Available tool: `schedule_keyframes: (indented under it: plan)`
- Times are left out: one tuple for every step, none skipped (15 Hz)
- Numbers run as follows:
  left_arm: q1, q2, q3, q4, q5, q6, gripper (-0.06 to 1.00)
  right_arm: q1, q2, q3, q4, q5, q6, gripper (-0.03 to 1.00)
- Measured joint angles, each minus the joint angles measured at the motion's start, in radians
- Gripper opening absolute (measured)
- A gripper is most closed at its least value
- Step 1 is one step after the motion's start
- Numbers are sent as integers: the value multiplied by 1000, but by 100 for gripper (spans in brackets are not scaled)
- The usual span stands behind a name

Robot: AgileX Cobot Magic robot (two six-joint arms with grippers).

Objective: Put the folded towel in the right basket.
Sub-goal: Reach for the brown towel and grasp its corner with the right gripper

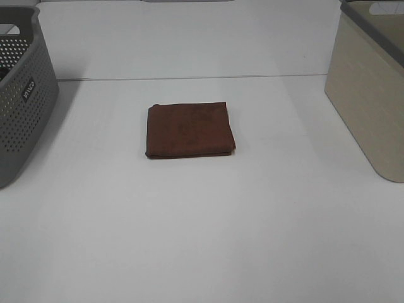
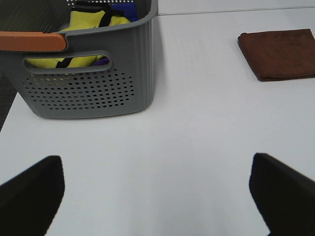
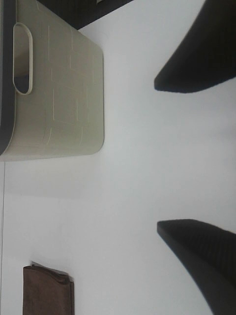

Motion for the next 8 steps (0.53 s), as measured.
schedule_keyframes:
  plan:
    - [0, 0, 0, 0, 0, 0, 97, 0, 0, 0, 0, 0, 0, 69]
    - [0, 0, 0, 0, 0, 0, 97, 0, 0, 0, 0, 0, 0, 69]
    - [0, 0, 0, 0, 0, 0, 97, 0, 0, 0, 0, 0, 0, 69]
    - [0, 0, 0, 0, 0, 0, 97, 0, 0, 0, 0, 0, 0, 69]
    - [0, 0, 0, 0, 0, 0, 97, 0, 0, 0, 0, 0, 0, 69]
    - [0, 0, 0, 0, 0, 0, 97, 0, 0, 0, 0, 0, 0, 69]
    - [0, 0, 0, 0, 0, 0, 97, 0, 0, 0, 0, 0, 0, 69]
    - [0, 0, 0, 0, 0, 0, 97, 0, 0, 0, 0, 0, 0, 69]
